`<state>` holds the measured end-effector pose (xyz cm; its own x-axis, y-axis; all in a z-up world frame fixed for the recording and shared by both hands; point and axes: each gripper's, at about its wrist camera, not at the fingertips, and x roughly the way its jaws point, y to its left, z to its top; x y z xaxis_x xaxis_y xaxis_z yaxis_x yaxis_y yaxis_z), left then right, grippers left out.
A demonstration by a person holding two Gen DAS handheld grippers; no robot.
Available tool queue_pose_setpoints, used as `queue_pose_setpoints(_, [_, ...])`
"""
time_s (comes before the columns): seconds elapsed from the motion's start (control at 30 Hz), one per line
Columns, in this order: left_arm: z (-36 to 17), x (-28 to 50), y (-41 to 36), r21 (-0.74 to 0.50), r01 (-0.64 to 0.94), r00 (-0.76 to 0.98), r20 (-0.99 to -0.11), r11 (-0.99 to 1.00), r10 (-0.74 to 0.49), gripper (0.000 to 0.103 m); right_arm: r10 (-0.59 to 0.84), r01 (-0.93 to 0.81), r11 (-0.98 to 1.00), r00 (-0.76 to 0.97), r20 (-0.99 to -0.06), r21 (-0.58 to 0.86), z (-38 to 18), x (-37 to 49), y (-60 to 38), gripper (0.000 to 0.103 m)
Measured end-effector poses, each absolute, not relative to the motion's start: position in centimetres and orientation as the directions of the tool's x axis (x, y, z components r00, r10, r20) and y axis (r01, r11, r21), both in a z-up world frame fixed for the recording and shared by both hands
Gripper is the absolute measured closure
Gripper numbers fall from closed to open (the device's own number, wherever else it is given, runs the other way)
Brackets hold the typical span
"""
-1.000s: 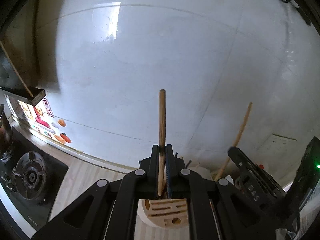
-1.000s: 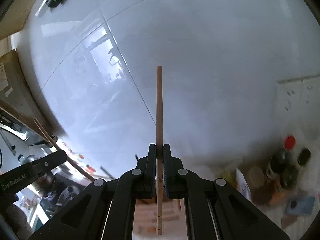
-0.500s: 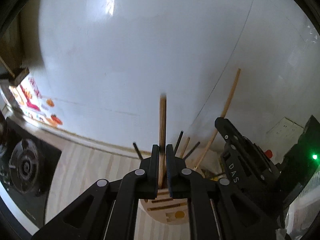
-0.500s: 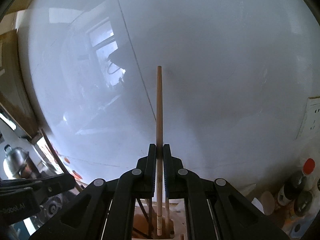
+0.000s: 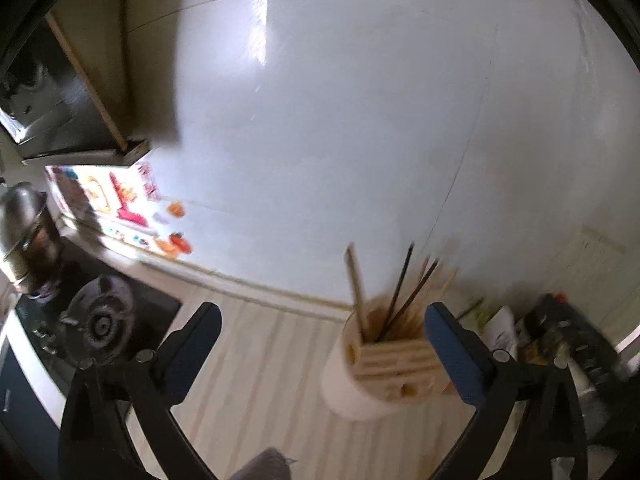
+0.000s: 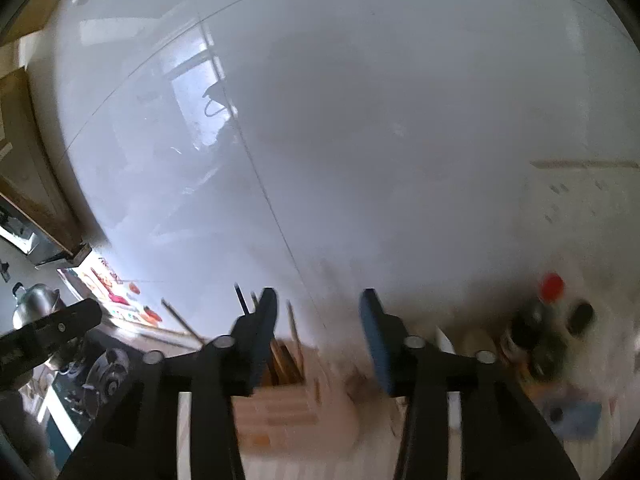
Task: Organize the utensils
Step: 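Lift both wooden chopsticks and drop them into the cream holder, then grasp the last wooden chopstick with the left tool while the right tool grasps another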
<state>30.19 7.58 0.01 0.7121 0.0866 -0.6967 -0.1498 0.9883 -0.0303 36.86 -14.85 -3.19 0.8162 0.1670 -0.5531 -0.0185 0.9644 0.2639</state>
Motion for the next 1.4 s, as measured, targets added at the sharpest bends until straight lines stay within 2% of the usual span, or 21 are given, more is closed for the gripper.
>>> queue_pose_setpoints(0.17, [-5.3,28.2,7.2,0.013,-0.152,0.628,-0.771,0.988,0.107,0.0,0.121,0.076,0.955,0.783,-0.611,0.286,-5.5,31.7,-18.1,0.039])
queue_pose_setpoints(0.23, [-7.7,27.1,6.5,0.035,-0.145,0.588,-0.801,0.989,0.114,0.0,0.118,0.093,0.952,0.769,-0.629,0.292,-6.9,29.9,-19.2,0.029])
queue_pose_setpoints(0.33, [-11.9,26.1,5.7,0.073,-0.136,0.504,-0.853,0.988,0.132,0.0,0.098,0.132,0.953,0.718,-0.689,0.273,-10.0,27.8,-20.5,0.029])
queue_pose_setpoints(0.53, [-19.9,25.1,4.1,0.134,-0.092,0.345,-0.925,0.987,0.157,0.0,0.112,0.189,0.953,0.502,-0.858,0.235,-19.4,25.5,-21.9,0.03])
queue_pose_setpoints(0.57, [-21.0,25.0,3.9,0.138,-0.086,0.324,-0.932,0.987,0.159,0.0,0.122,0.195,0.953,0.453,-0.883,0.232,-21.4,25.3,-22.1,0.031])
queue_pose_setpoints(0.63, [-22.9,24.7,3.7,0.147,-0.077,0.283,-0.945,0.986,0.163,0.0,0.129,0.203,0.955,0.379,-0.917,0.218,-24.5,25.0,-21.8,0.042])
queue_pose_setpoints(0.73, [-25.1,24.4,3.2,0.17,-0.062,0.239,-0.954,0.983,0.18,0.0,0.138,0.21,0.957,0.272,-0.952,0.199,-29.3,24.7,-21.4,0.052])
queue_pose_setpoints(0.87, [-27.1,24.2,2.8,0.197,-0.043,0.204,-0.958,0.979,0.202,0.0,0.125,0.211,0.964,0.19,-0.974,0.164,-33.0,24.4,-20.7,0.063])
queue_pose_setpoints(0.97, [-28.1,24.2,2.1,0.212,-0.022,0.191,-0.958,0.977,0.212,0.0,0.096,0.193,0.973,0.164,-0.982,0.127,-34.6,23.9,-20.2,0.075])
queue_pose_setpoints(1.0, [-28.2,24.1,1.7,0.212,-0.012,0.187,-0.96,0.977,0.21,0.0,0.071,0.179,0.979,0.168,-0.983,0.102,-34.7,23.7,-20.1,0.088])
queue_pose_setpoints(1.03, [-28.4,23.9,1.2,0.208,0.002,0.184,-0.962,0.978,0.204,0.0,0.058,0.175,0.981,0.159,-0.986,0.086,-34.9,23.7,-20.0,0.096])
queue_pose_setpoints(1.1, [-28.6,23.6,-0.3,0.191,0.035,0.182,-0.966,0.981,0.182,0.0,0.018,0.178,0.983,0.157,-0.987,0.046,-34.8,23.3,-20.7,0.096])
queue_pose_setpoints(1.2, [-29.4,23.0,-3.9,0.101,0.114,0.132,-0.988,0.988,0.085,0.001,-0.013,0.202,0.979,0.137,-0.991,0.015,-34.8,22.1,-23.0,0.096])
queue_pose_setpoints(1.27, [-29.9,22.6,-6.0,0.044,0.151,0.094,-0.995,0.988,0.03,0.009,-0.016,0.223,0.975,0.127,-0.992,0.013,-34.8,20.9,-24.8,0.096])
queue_pose_setpoints(1.3, [-30.3,22.4,-7.2,0.02,0.171,0.071,-0.997,0.985,0.008,0.016,-0.017,0.237,0.971,0.12,-0.993,0.012,-34.8,20.1,-26.0,0.096])
queue_pose_setpoints(1.4, [-31.0,21.3,-9.9,-0.01,0.223,0.034,-0.999,0.975,-0.018,0.028,-0.021,0.28,0.96,0.107,-0.994,0.01,-34.9,18.0,-28.6,0.096])
